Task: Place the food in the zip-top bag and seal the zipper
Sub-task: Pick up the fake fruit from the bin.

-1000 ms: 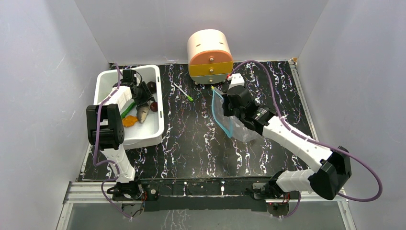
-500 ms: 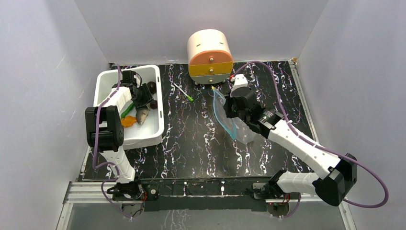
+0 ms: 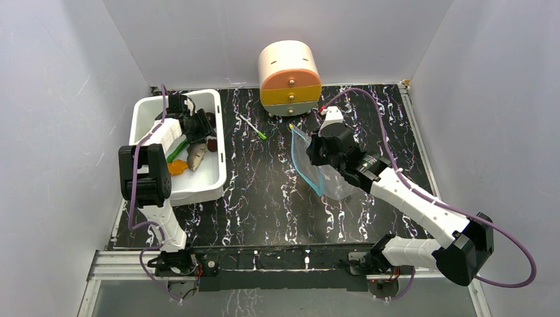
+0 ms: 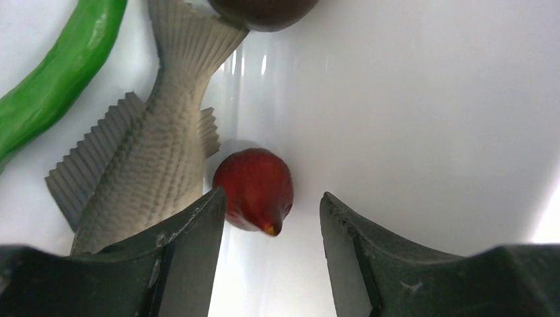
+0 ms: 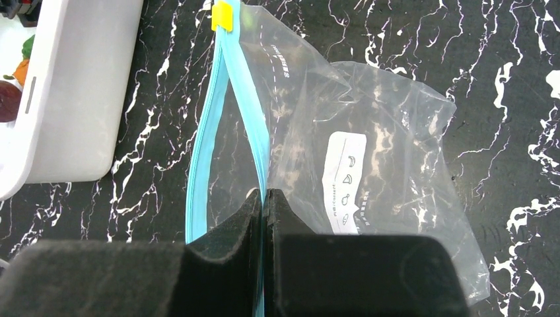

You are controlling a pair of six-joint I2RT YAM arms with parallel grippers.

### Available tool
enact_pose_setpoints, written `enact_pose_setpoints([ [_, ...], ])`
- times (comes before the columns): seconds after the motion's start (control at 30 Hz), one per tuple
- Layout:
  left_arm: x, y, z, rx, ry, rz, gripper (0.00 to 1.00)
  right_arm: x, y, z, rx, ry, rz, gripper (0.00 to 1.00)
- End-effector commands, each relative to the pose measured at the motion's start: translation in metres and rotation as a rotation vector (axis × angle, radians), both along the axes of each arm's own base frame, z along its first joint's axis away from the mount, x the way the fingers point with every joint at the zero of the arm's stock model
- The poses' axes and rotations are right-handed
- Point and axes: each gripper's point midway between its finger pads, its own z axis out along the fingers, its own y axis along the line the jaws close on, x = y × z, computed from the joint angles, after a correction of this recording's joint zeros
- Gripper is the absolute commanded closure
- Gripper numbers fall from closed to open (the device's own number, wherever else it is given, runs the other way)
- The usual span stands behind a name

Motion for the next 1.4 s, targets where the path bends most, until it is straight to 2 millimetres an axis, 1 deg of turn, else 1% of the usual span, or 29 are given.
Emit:
enact_pose_setpoints([
  [0.0,0.008,-0.01,-0.001,-0.054,-0.021,-0.031,0.48,0.005,0.007,0.027,0.076,-0.061,0.001,1.0],
  [0.1,0.003,-0.005,-0.007,-0.026,0.011,-0.019,0.51,0.005,0.014,0.027,0.114,-0.049,0.008,1.0],
  [0.23,-0.01,-0.001,-0.005,0.024,0.056,-0.006,0.5,0.004,0.019,0.022,0.119,-0.02,0.018,1.0],
  [0.3,-0.012,-0.003,-0.003,0.039,0.052,-0.016,0.51,0.005,0.017,0.019,0.112,-0.017,0.015,1.0],
  [0.4,-0.012,-0.008,-0.003,0.032,0.054,-0.033,0.55,0.004,0.015,0.021,0.11,-0.023,0.007,1.0],
  [0.53,-0.017,-0.012,-0.007,0.04,0.083,-0.04,0.54,0.004,0.015,0.024,0.114,-0.027,0.007,1.0],
  [0.57,-0.018,-0.012,-0.006,0.045,0.083,-0.041,0.59,0.004,0.015,0.023,0.112,-0.025,0.006,1.0],
  [0.63,-0.017,-0.013,-0.006,0.047,0.075,-0.046,0.78,0.004,0.014,0.023,0.112,-0.025,0.004,1.0],
  [0.73,-0.018,-0.01,-0.006,0.068,0.087,-0.044,0.91,0.001,0.017,0.021,0.132,-0.009,0.011,1.0],
  [0.8,-0.018,-0.007,0.003,0.083,0.09,-0.034,0.99,-0.001,0.021,0.017,0.151,0.014,0.019,1.0],
  [0.83,-0.02,-0.006,0.006,0.087,0.093,-0.029,1.0,-0.002,0.021,0.015,0.155,0.024,0.013,1.0],
  [0.93,-0.027,-0.004,0.022,0.095,0.073,-0.015,1.0,-0.001,0.017,0.008,0.145,0.041,-0.017,1.0],
  [1.2,-0.049,0.004,0.063,0.132,0.023,0.011,1.0,0.004,0.012,0.002,0.119,0.054,-0.064,1.0],
  [1.27,-0.055,0.004,0.073,0.132,0.006,0.021,1.0,0.004,0.014,0.002,0.131,0.059,-0.065,1.0],
  [1.37,-0.063,0.005,0.087,0.138,-0.019,0.03,1.0,0.007,0.018,0.009,0.161,0.047,-0.065,1.0],
])
